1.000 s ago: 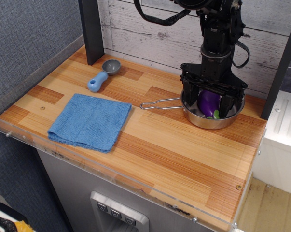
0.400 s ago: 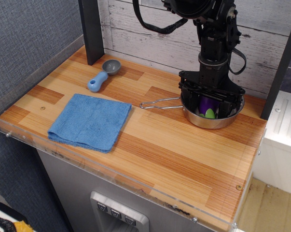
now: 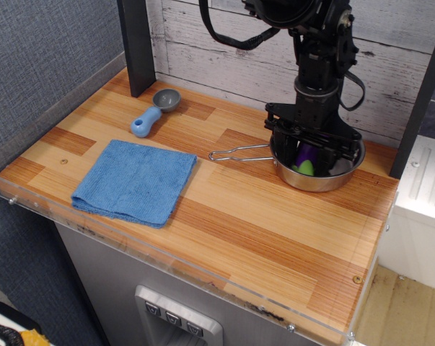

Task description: Put the eggplant in front of the silver pan in the empty corner of the table.

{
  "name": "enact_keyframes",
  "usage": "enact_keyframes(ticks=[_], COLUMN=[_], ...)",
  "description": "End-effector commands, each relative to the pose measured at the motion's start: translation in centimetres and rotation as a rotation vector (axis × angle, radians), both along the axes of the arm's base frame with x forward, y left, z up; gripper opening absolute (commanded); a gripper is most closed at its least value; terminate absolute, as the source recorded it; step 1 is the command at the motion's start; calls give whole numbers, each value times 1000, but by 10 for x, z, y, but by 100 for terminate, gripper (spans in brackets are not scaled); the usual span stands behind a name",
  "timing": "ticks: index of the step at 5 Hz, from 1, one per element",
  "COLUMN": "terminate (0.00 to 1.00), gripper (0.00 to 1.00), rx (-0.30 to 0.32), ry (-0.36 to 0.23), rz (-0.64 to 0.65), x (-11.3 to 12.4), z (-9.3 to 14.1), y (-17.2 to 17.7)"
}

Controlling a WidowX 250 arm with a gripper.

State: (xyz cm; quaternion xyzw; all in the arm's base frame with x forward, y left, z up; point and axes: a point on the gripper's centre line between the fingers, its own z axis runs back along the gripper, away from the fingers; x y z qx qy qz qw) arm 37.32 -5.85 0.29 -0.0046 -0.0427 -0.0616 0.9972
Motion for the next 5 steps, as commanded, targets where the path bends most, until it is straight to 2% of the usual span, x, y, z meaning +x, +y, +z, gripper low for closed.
enact_keyframes(ticks=[1, 3, 5], terminate=[0, 0, 0], gripper=[0, 0, 0], rx=[12, -16, -51], ry=[-8, -107, -164], rz=[-76, -96, -102], x=[6, 9, 6], z=[18, 63, 95], y=[8, 18, 29])
